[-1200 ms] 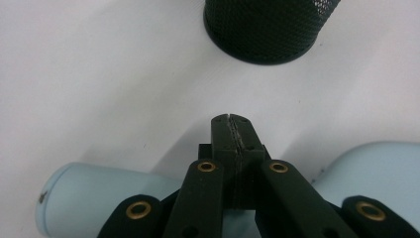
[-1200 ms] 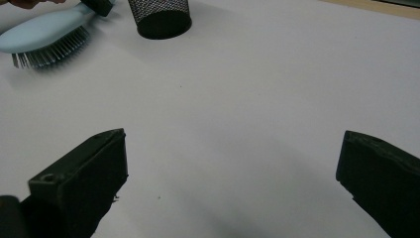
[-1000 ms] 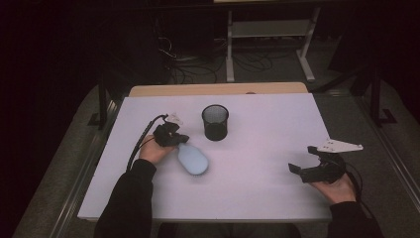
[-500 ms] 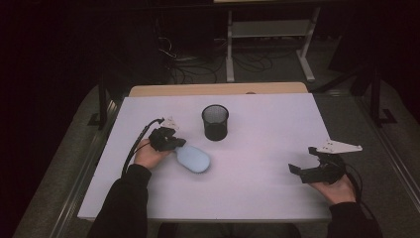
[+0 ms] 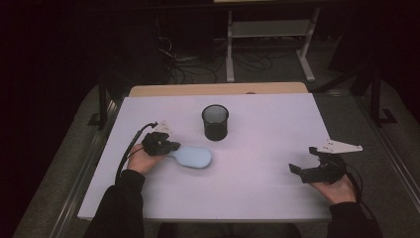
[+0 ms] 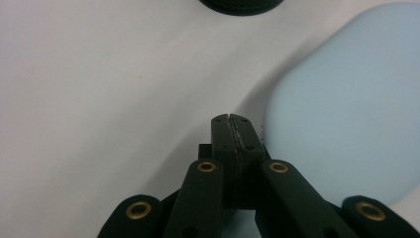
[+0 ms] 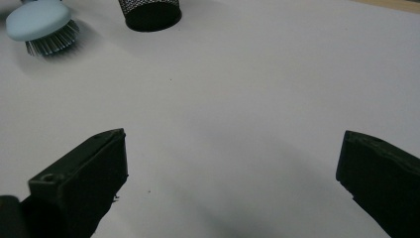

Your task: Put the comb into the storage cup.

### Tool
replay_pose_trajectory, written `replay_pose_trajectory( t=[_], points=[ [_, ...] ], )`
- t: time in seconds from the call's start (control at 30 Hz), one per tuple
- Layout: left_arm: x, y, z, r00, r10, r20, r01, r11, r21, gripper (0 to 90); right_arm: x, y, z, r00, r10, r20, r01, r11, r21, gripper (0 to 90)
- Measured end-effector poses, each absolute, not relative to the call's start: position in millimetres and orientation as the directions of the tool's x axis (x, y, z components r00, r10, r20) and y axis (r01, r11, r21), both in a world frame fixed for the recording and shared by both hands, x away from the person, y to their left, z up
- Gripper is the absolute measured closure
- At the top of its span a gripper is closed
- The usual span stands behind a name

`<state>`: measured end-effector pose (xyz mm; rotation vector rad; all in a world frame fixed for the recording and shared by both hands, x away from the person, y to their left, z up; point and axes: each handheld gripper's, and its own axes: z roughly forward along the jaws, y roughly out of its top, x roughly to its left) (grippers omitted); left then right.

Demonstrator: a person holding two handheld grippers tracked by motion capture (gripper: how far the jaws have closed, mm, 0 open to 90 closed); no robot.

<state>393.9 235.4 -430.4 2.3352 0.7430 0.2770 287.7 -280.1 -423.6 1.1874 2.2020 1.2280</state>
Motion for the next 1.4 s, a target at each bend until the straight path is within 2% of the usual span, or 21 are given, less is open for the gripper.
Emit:
replay_pose_trajectory(
  t=[0.9, 1.4],
  points=[
    [366, 245, -423, 0.803, 0.590, 0.089, 0.438, -0.685, 0.583, 90.0, 288, -279, -423, -0.598, 0.796, 0.088, 0.495, 0.281, 0.822, 0.0],
    [355, 248, -412, 0.825, 0.558, 0.095, 0.418, -0.714, 0.562, 90.0, 290, -280, -424, -0.599, 0.795, 0.095, 0.498, 0.277, 0.821, 0.0]
  ],
)
